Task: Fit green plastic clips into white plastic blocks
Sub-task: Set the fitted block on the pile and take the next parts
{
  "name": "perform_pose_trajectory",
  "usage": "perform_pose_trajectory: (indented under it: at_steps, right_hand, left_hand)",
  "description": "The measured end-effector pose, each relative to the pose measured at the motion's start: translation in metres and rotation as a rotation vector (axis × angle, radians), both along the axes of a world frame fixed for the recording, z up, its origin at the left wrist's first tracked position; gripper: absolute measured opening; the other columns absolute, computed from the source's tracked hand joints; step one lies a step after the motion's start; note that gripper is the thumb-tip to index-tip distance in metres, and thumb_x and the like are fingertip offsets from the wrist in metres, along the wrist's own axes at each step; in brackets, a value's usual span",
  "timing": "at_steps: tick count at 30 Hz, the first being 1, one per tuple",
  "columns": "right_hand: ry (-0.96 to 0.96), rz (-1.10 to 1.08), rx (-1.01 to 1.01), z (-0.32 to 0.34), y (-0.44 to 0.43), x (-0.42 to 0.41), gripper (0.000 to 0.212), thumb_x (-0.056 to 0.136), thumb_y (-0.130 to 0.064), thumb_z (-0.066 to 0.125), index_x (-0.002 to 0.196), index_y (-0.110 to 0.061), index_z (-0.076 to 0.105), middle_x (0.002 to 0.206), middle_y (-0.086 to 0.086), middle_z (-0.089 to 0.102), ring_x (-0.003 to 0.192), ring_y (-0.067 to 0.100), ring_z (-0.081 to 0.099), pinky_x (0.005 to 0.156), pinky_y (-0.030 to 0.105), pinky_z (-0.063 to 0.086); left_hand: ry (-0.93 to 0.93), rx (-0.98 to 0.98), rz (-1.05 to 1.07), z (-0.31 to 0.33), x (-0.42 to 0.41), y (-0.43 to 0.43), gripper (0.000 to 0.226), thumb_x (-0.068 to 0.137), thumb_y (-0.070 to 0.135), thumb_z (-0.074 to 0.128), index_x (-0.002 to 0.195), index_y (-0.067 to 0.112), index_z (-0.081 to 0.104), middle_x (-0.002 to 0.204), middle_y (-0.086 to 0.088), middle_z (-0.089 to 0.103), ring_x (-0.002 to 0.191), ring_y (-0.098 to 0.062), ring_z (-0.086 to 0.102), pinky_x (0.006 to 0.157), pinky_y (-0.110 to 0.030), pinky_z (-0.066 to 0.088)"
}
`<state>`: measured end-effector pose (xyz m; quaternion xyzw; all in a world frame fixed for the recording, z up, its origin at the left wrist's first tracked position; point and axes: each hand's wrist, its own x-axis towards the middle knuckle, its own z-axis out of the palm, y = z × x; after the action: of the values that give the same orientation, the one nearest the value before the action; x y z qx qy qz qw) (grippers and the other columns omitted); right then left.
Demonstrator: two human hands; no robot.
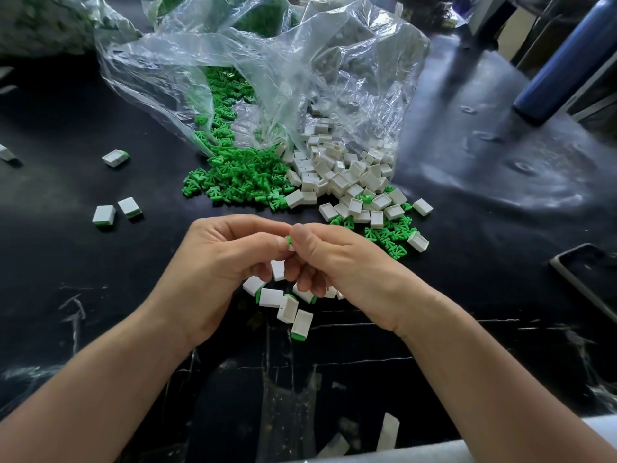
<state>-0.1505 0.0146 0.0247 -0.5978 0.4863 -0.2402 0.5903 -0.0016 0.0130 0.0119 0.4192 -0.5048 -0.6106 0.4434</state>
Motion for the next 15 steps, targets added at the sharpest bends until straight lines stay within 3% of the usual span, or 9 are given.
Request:
perform_pose_trajectory:
  at_steps: [4,8,15]
  right_hand:
    - [0.060,-0.037,-0.077,-0.0040,0.0013,0.0032,0.030,0.098,-0.031,0.034,0.083,-0.015,0.055,0.066,-0.009,0.049,0.057,0.002,0.044,0.058,0.018,0.037]
    - [0.085,-0.061,-0.118,-0.0057,0.0024,0.0058,0.031,0.099,-0.031,0.034,0.091,-0.013,0.058,0.063,-0.012,0.047,0.053,-0.002,0.042,0.057,0.016,0.036]
    - [0.131,-0.092,-0.151,-0.0071,0.0033,0.0092,0.031,0.099,-0.032,0.035,0.070,-0.028,0.046,0.066,-0.011,0.045,0.061,0.004,0.041,0.066,0.029,0.034]
  left_hand:
    - [0.028,-0.040,0.022,-0.0009,-0.0020,0.0023,0.015,0.053,0.015,0.069,0.066,0.019,0.076,0.063,-0.006,0.069,0.059,-0.014,0.062,0.055,-0.018,0.048]
    - [0.058,-0.032,0.059,-0.0003,-0.0044,0.0037,0.017,0.061,0.007,0.063,0.063,0.018,0.076,0.060,-0.005,0.068,0.054,-0.012,0.060,0.054,-0.019,0.049]
    - [0.061,-0.038,0.093,0.0005,-0.0088,0.0059,0.021,0.063,0.003,0.056,0.063,0.012,0.075,0.060,-0.007,0.068,0.050,-0.011,0.059,0.051,-0.018,0.049]
